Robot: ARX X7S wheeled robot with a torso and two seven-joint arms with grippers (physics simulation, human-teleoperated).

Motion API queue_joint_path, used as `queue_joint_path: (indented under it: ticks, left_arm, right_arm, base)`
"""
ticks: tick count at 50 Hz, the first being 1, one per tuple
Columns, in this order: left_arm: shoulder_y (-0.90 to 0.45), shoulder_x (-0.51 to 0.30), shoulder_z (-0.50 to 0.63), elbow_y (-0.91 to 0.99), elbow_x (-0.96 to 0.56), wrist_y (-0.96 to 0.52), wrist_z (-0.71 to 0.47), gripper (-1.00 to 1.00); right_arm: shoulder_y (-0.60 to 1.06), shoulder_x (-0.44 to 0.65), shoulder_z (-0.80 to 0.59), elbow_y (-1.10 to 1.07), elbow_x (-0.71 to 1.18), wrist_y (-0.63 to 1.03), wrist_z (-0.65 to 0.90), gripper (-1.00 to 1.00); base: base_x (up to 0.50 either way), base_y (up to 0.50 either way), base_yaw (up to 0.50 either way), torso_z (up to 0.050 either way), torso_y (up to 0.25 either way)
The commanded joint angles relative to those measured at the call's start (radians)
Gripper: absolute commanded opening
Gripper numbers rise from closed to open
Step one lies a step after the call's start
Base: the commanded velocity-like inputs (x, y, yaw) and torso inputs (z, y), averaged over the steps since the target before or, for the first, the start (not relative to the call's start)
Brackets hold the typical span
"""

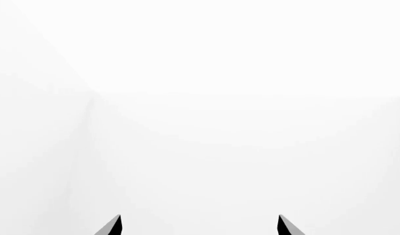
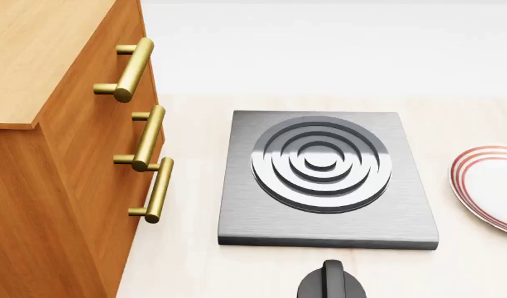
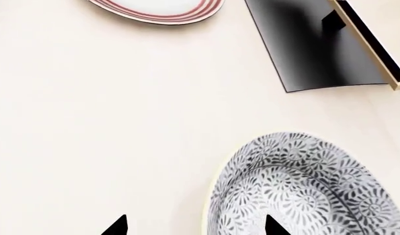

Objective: Put the bowl on the stove.

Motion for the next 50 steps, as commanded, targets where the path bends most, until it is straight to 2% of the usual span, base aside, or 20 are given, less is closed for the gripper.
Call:
queue_joint_path:
  ticks: [1, 41, 42, 50]
  left_arm:
    - [-0.007, 0.019, -0.01, 0.0, 0.028, -0.013, 0.029, 1.0]
    - [-0.022, 0.028, 0.0, 0.004, 0.028, -0.024, 0.037, 1.0]
    - [-0.02, 0.028, -0.003, 0.005, 0.027, -0.022, 0.038, 1.0]
    - [-0.018, 0.03, -0.007, 0.004, 0.025, -0.022, 0.04, 1.0]
  right_arm:
    - [-0.009, -0.037, 0.021, 0.045, -0.042, -0.035, 0.009, 1.0]
    - [-0.056, -0.059, 0.036, 0.049, -0.054, -0.08, 0.018, 1.0]
    - [-0.057, -0.058, 0.028, 0.058, -0.063, -0.104, 0.015, -1.0]
    - [-0.072, -0.054, 0.047, 0.036, -0.062, -0.123, 0.014, -1.0]
  base:
    - [0.0, 0.0, 0.0, 0.0, 0.0]
    - [0.0, 0.0, 0.0, 0.0, 0.0]
    - [0.0, 0.0, 0.0, 0.0, 0.0]
    - [0.0, 0.0, 0.0, 0.0, 0.0]
